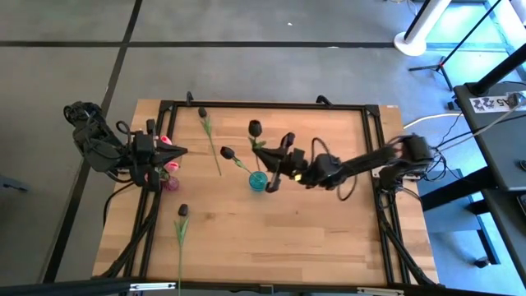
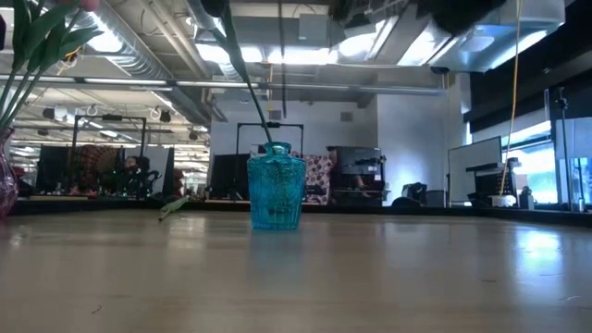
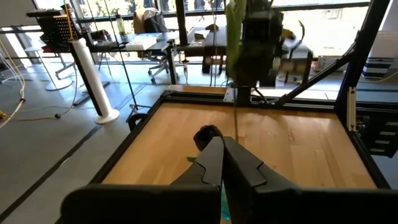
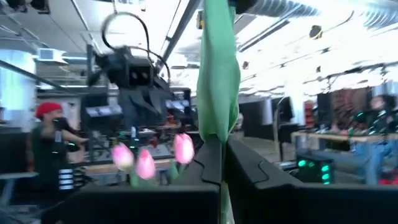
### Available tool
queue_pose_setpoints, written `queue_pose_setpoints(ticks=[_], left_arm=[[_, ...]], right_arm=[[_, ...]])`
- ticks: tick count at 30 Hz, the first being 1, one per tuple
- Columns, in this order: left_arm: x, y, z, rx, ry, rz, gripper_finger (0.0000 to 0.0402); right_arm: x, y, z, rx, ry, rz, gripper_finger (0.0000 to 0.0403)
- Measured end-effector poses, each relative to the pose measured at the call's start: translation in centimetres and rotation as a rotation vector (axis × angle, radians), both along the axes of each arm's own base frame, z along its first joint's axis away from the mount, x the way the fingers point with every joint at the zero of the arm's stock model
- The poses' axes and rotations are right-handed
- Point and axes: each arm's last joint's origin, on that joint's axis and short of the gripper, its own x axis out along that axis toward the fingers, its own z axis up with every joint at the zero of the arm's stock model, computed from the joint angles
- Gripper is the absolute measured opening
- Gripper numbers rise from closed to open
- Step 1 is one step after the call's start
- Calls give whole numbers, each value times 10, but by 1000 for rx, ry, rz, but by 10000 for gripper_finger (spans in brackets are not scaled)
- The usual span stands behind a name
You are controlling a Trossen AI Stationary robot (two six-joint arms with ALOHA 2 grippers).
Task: Sort flowers into vase by color
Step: Put the top right black tulip into the blue vase
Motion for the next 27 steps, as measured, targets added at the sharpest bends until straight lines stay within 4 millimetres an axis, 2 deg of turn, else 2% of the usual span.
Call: queue_pose_setpoints(ticks=[3,7,27], left_arm=[[0,0,0,-1,0,0,0],[0,0,0,-17,-4,2,0],[0,1,1,-13,-16,24,1]], right_arm=[[9,-2,-19,-22,-30,-30,3],[15,-6,-29,-5,-13,-42,5],[25,-4,-62,-4,332,-29,19]])
